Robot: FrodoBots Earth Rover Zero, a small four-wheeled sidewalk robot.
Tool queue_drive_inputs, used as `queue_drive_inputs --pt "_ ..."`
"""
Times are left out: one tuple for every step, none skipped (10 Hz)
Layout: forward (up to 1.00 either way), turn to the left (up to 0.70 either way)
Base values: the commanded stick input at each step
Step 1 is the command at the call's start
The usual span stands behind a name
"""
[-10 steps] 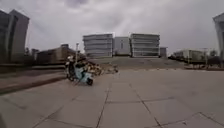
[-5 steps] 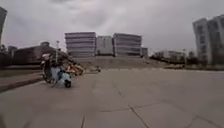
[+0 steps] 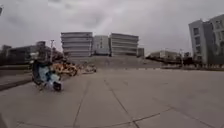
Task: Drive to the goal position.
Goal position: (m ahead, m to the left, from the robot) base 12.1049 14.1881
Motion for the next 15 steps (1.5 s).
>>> queue_drive_inputs --pt "0.70 -0.01" --pt "0.70 -0.01" --pt "0.70 -0.01" --pt "0.70 -0.01" --pt "0.70 -0.01" --pt "0.70 -0.01" --pt "0.70 -0.01" --pt "0.70 -0.01" --pt "0.70 -0.01" --pt "0.70 -0.01" --pt "0.70 -0.01" --pt "0.70 -0.01" --pt "0.70 -0.01" --pt "0.70 -0.01" --pt "0.70 -0.01"
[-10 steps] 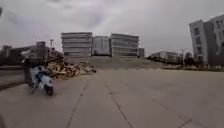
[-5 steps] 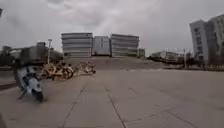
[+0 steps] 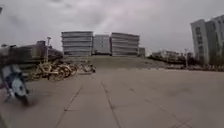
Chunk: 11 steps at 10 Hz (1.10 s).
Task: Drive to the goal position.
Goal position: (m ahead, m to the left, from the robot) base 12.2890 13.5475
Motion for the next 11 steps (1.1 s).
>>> queue_drive_inputs --pt "0.70 -0.01" --pt "0.70 -0.01" --pt "0.70 -0.01" --pt "0.70 -0.01" --pt "0.70 -0.01" --pt "0.70 -0.01" --pt "0.70 -0.01" --pt "0.70 -0.01" --pt "0.70 -0.01" --pt "0.70 -0.01" --pt "0.70 -0.01"
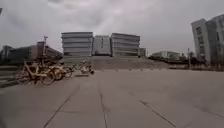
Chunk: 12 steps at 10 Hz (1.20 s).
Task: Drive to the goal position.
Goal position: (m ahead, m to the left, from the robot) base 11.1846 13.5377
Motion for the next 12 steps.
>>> queue_drive_inputs --pt "0.70 -0.01" --pt "0.70 -0.01" --pt "0.70 -0.01" --pt "0.70 -0.01" --pt "0.70 -0.01" --pt "0.70 -0.01" --pt "0.70 -0.01" --pt "0.70 -0.01" --pt "0.70 -0.01" --pt "0.70 -0.01" --pt "0.70 -0.01" --pt "0.70 -0.01"
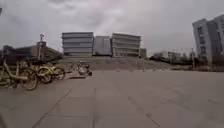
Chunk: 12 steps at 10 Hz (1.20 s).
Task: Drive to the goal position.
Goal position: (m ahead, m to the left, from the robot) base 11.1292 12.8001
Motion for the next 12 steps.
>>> queue_drive_inputs --pt "0.70 -0.01" --pt "0.70 -0.01" --pt "0.70 -0.01" --pt "0.70 -0.01" --pt "0.70 -0.01" --pt "0.70 -0.01" --pt "0.70 -0.01" --pt "0.70 -0.01" --pt "0.70 -0.01" --pt "0.70 -0.01" --pt "0.70 -0.01" --pt "0.70 -0.01"
